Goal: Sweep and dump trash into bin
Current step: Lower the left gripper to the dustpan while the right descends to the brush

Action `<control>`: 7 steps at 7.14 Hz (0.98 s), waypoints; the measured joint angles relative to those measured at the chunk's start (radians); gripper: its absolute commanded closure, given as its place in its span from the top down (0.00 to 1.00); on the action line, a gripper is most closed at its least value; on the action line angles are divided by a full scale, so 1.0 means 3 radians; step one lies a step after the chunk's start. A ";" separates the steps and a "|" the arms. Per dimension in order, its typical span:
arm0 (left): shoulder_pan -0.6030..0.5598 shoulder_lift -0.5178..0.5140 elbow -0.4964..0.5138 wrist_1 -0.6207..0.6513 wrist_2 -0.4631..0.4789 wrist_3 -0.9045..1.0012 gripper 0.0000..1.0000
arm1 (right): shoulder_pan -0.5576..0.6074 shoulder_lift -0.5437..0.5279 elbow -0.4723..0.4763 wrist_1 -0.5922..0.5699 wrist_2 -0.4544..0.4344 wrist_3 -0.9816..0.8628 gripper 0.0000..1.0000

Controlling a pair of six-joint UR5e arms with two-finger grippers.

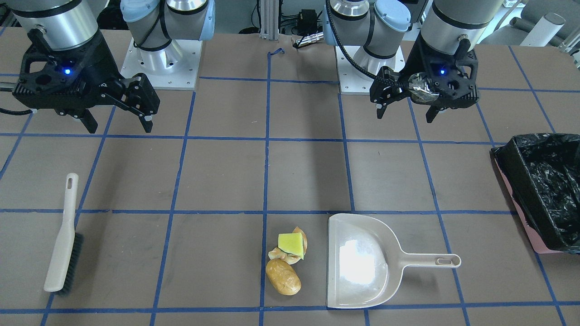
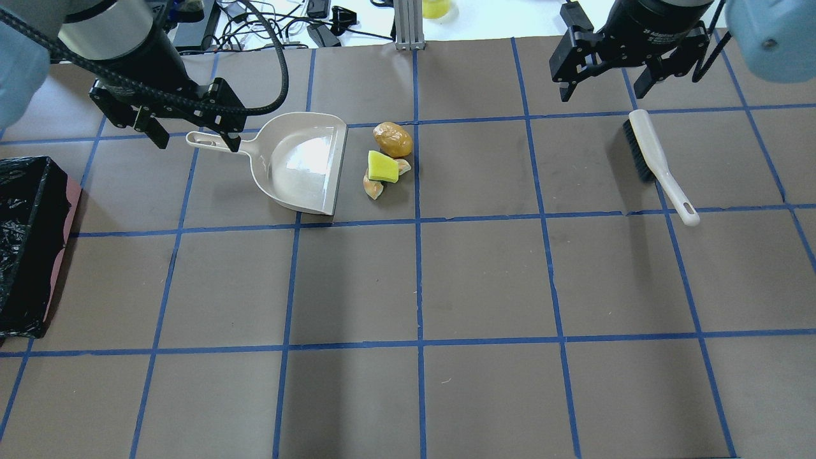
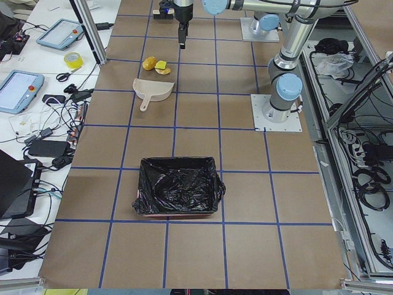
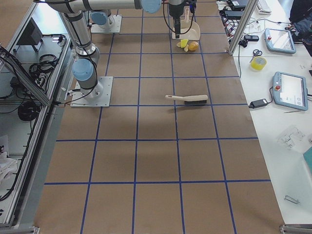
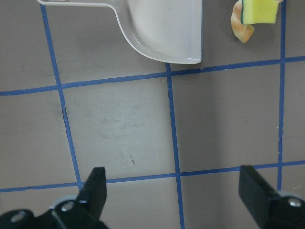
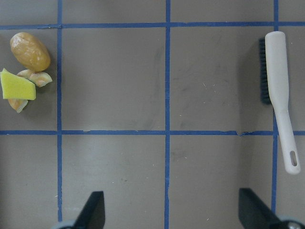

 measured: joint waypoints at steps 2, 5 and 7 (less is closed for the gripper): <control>-0.0001 0.0010 -0.0041 0.0177 -0.0010 -0.0008 1.00 | 0.0000 0.0002 -0.0001 0.0001 -0.0005 0.0000 1.00; 0.0016 -0.0011 -0.0064 0.0271 -0.0022 0.0038 1.00 | -0.0003 0.0021 0.0019 0.0013 0.0010 -0.0065 1.00; 0.0076 -0.0123 -0.0047 0.0391 -0.0108 0.0354 1.00 | -0.0049 0.0047 0.0123 -0.0011 -0.0018 -0.0349 1.00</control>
